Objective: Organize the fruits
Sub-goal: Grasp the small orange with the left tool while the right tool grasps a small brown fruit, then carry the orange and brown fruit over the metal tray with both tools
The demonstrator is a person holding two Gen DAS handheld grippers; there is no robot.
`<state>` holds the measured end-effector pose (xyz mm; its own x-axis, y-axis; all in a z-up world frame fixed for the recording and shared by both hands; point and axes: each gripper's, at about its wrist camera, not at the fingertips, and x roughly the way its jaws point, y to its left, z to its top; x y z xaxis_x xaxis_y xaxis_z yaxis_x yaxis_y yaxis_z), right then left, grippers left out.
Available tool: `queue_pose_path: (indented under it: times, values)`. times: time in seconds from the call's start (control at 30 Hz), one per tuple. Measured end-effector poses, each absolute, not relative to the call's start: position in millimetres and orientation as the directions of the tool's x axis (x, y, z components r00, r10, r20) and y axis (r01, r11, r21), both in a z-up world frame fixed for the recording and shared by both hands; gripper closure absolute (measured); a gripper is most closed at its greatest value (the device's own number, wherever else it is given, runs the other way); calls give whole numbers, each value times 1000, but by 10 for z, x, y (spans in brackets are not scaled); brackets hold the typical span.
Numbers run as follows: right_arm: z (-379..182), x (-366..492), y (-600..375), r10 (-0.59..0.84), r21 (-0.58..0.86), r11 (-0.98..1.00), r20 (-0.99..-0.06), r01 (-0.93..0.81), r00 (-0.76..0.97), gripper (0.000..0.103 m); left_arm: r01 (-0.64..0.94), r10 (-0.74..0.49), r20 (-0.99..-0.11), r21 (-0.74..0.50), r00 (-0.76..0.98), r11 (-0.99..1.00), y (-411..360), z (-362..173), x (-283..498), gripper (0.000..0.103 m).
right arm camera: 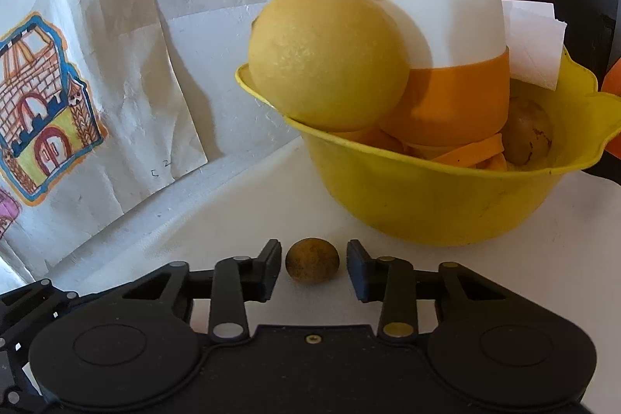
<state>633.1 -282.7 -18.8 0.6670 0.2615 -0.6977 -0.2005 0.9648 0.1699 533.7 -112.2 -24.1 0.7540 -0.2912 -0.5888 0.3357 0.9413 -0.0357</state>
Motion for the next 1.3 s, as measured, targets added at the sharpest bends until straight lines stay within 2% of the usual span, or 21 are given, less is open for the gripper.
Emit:
queue_pose_path:
  times: [0.17, 0.23, 0.43, 0.73, 0.93, 1.3]
  values:
    - [-230, 6346, -2815, 266, 175, 964, -695, -202, 668, 71, 343, -313, -593, -64, 742, 937, -1132, -256, 5366, 56]
    - [-229, 6328, -2822, 274, 179, 961, -695, -210, 664, 71, 355, -324, -589, -67, 740, 932, -1152, -258, 5364, 65]
    - [-193, 6227, -2865, 293, 190, 956, -699, -225, 653, 71, 351, -336, -588, -93, 736, 932, -1136, -261, 5357, 66]
    - [-108, 5982, -2902, 311, 192, 949, -711, -250, 630, 71, 294, -355, -611, -203, 707, 934, -944, -222, 5274, 67]
    - [21, 5718, -2960, 333, 199, 941, -700, -274, 632, 71, 254, -311, -636, -181, 706, 950, -851, -169, 5049, 67]
    - [269, 4947, -3143, 388, 218, 918, -676, -333, 627, 71, 237, -291, -621, -171, 728, 956, -759, 90, 4470, 67]
